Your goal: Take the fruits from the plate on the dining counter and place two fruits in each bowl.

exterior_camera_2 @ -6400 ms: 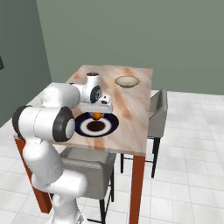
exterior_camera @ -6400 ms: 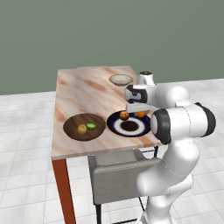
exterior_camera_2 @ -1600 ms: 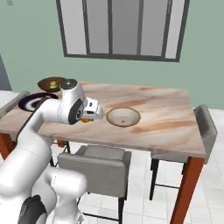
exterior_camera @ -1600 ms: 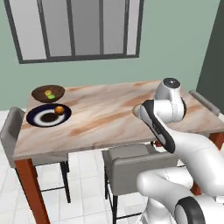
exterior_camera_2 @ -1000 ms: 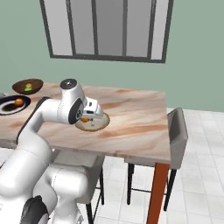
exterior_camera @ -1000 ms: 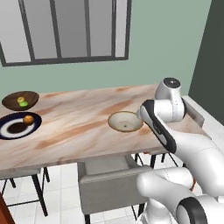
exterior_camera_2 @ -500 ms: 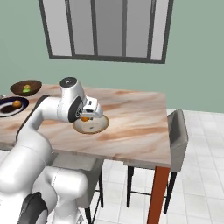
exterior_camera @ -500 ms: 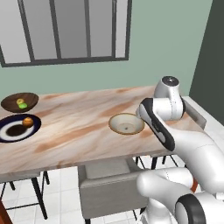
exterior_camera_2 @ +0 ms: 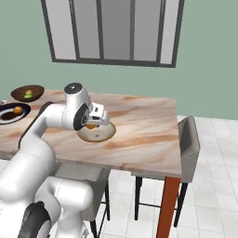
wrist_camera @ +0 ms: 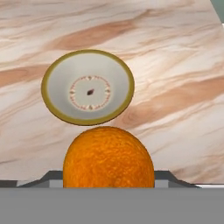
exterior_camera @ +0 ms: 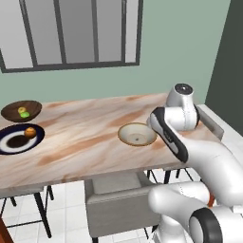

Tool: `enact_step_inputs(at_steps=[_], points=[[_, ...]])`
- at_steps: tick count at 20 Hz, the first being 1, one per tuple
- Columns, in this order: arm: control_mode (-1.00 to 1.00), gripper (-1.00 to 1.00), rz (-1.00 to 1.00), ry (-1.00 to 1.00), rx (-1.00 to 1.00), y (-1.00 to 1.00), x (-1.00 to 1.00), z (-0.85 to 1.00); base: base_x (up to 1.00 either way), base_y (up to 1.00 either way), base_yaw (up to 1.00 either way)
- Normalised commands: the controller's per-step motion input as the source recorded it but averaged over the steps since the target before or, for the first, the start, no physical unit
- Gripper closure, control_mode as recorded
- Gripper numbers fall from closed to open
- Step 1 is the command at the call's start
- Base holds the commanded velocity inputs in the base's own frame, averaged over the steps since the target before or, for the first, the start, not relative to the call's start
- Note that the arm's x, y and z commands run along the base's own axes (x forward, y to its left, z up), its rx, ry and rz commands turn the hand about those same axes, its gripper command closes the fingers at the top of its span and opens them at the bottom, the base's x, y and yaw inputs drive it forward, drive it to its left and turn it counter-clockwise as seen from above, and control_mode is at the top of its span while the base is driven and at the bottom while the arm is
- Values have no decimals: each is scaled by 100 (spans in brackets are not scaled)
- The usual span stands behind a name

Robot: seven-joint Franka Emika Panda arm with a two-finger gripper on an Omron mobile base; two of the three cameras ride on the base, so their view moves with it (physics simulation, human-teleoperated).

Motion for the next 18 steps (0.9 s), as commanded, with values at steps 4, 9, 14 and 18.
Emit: enact_step_inputs(at_steps=[4,9,14,18], points=[[-100,100,2,11,0,1,100,0,0,0,0],[-100,100,2,21,0,8,100,-6,0,0,0],[-100,100,3,27,0,18,84,-23,0,0,0],[-100,100,1,47,0,17,44,-25,0,0,0]])
